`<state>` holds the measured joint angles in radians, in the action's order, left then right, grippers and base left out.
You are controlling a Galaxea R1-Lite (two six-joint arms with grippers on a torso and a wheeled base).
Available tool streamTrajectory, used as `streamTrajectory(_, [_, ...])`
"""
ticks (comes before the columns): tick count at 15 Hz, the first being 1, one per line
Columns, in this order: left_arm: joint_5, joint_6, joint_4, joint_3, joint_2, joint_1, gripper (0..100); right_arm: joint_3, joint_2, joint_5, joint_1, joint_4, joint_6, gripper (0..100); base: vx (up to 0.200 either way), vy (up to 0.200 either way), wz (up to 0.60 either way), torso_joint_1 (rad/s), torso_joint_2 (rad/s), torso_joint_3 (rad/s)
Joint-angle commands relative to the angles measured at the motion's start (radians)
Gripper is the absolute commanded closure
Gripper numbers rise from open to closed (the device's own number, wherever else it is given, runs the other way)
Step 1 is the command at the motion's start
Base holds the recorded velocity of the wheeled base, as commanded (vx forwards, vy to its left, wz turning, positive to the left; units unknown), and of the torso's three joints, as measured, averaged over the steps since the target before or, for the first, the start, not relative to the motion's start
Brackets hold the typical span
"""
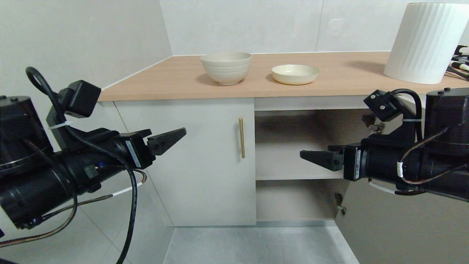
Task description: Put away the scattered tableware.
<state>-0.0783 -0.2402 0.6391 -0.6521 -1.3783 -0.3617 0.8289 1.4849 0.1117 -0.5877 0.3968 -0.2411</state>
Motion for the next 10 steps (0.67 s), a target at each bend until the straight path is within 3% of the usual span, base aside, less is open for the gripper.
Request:
streamTrajectory(1, [0.002, -0.001, -0.001, -0.003, 0.018, 0.0, 0, -0.004, -0.029, 0.0, 0.0, -0.003, 0.0, 0, 0.0, 0.0, 0.0, 0.0, 0.0, 0.0])
streamTrajectory(3, [0.002, 0.001, -0.006, -0.003, 0.03, 0.0, 0, -0.005, -0.041, 0.0, 0.0, -0.004, 0.0, 0, 0.0, 0.0, 0.0, 0.0, 0.0, 0.0])
streamTrajectory(6, [-0.001, 0.013, -0.159, -0.041, 0.062, 0.0, 0, -0.005, -0.061, 0.0, 0.0, -0.026, 0.0, 0, 0.2, 0.0, 0.0, 0.001, 0.0, 0.004])
streamTrajectory(10, [-0.001, 0.013, -0.164, -0.041, 0.059, 0.0, 0, -0.007, -0.061, -0.004, 0.0, -0.038, 0.0, 0, 0.2, 0.0, 0.0, 0.001, 0.0, 0.004])
